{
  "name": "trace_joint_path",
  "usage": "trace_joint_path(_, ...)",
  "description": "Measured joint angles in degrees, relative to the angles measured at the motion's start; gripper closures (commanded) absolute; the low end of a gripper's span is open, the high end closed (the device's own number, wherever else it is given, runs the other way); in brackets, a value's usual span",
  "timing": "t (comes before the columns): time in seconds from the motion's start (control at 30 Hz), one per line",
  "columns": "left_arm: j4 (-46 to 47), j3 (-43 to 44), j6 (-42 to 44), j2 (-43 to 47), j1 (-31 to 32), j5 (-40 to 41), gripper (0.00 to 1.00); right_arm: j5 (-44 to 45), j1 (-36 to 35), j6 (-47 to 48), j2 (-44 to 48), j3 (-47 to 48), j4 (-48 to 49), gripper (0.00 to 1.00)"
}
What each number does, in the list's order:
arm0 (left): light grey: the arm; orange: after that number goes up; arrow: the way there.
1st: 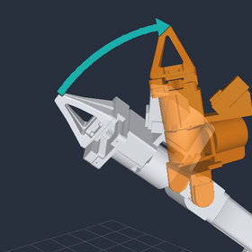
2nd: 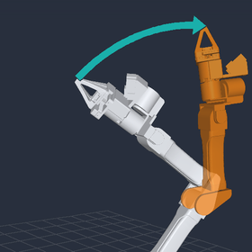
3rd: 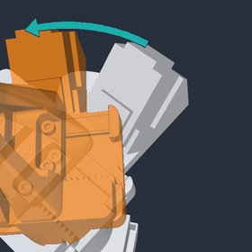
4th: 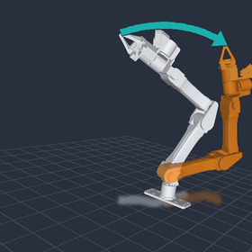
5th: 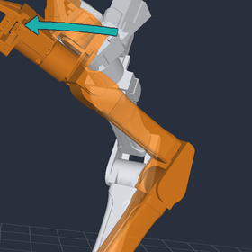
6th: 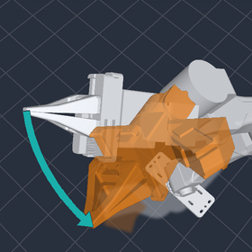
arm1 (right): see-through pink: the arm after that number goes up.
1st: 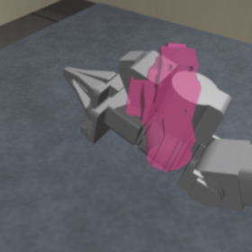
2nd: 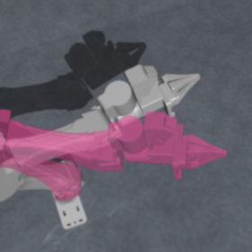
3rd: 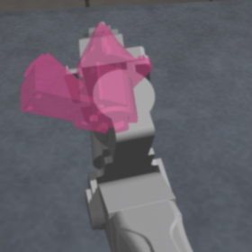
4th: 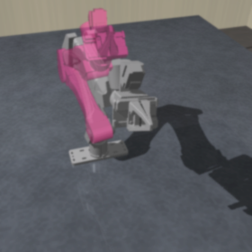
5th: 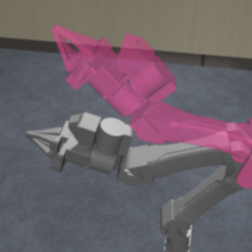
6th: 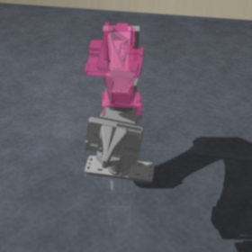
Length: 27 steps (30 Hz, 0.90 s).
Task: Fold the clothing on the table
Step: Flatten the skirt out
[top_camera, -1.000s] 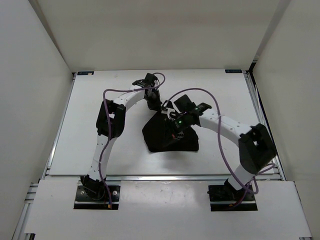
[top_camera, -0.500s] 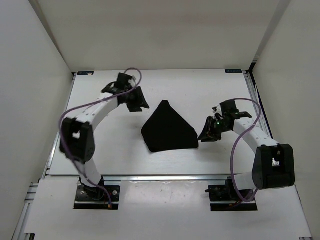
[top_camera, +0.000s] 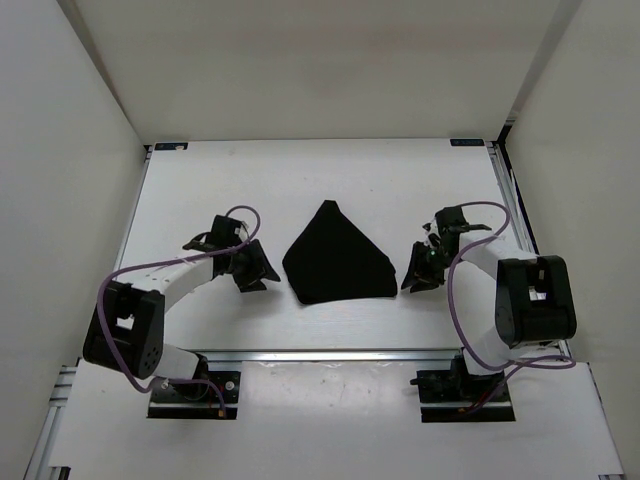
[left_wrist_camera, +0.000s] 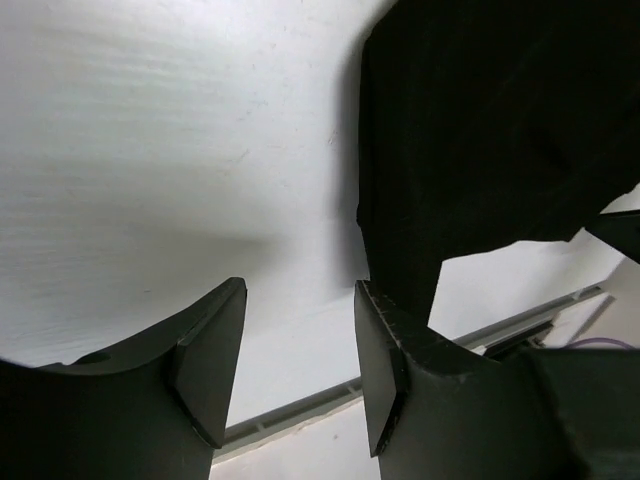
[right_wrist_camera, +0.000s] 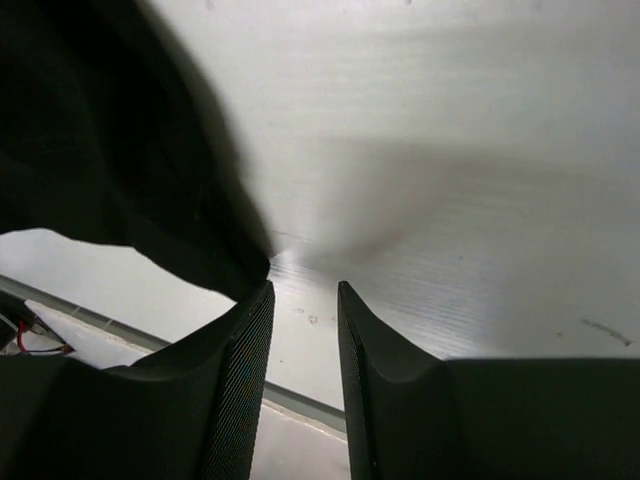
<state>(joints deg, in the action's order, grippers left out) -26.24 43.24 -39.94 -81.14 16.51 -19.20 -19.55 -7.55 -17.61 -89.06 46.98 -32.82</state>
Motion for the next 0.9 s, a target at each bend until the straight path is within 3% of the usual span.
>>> trace_joint_path(0.4,13.7,-6.1,-10.5,1.9,1.4,-3.0,0.42,2.1,0.1,2.0,-1.4,2.4,-0.3,0.63)
trace_joint_path(0.9,17.1,-7.2,-16.7,1.5,6.4,-1.5,0.42,4.2,3.1,5.0,-1.4,5.0,-3.6,0.63)
